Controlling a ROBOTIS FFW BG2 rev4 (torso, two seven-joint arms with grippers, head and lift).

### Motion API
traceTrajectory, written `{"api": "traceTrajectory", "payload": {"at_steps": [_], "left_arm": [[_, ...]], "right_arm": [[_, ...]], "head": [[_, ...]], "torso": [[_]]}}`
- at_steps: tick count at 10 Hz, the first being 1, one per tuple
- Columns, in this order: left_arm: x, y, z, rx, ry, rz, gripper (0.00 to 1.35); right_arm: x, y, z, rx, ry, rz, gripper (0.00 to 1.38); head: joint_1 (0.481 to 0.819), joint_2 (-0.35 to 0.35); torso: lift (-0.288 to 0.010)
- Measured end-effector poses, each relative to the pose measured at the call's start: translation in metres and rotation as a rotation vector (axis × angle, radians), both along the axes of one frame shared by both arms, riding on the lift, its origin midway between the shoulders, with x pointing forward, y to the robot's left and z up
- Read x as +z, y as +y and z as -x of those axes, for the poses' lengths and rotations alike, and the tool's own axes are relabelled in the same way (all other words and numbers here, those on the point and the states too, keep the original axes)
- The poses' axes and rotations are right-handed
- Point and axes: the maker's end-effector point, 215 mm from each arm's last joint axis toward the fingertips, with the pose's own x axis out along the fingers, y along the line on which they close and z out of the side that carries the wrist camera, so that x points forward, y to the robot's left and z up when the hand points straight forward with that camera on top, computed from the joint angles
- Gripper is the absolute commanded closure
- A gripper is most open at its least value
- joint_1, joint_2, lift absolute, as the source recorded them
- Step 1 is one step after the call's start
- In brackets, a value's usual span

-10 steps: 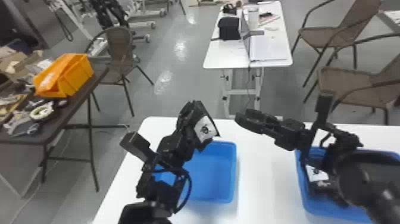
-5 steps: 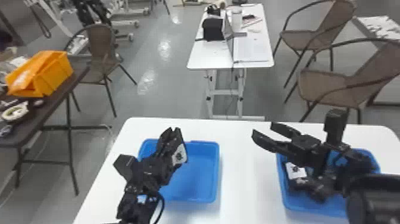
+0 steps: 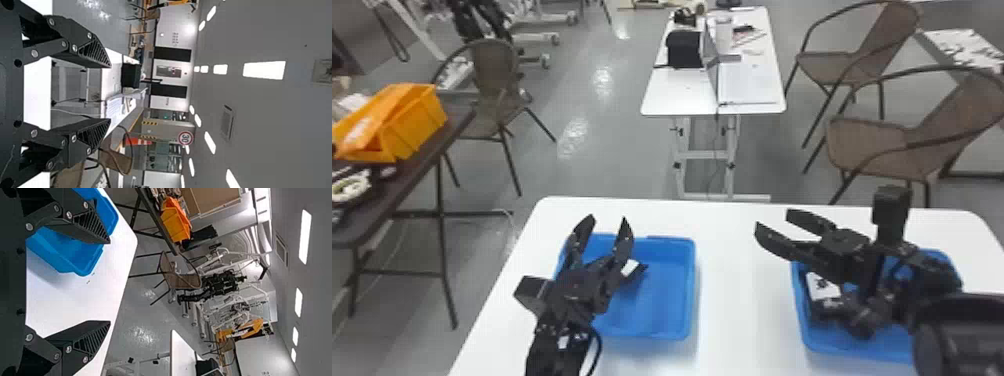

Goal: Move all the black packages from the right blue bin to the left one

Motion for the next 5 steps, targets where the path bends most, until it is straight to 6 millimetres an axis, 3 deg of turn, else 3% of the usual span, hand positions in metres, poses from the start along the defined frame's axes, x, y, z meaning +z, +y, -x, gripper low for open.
{"api": "traceTrajectory", "payload": {"at_steps": [2,3,5], "left_arm": [[0.037,0.006,0.01,0.027,-0.09,0.026,0.15],[0.052,0.019,0.02,0.062,-0.104,0.03,0.16],[0.075,0.053,0.042,0.154,-0.13,0.036,0.16]], "right_arm": [[-0.002,-0.031,-0.001,-0.124,-0.027,0.099,0.33],[-0.007,-0.06,0.007,-0.231,-0.035,0.15,0.33],[-0.032,-0.114,0.039,-0.41,-0.016,0.2,0.33]], "head": [[0.695,0.12],[0.695,0.104],[0.695,0.083]], "torso": [[0.0],[0.0],[0.0]]}}
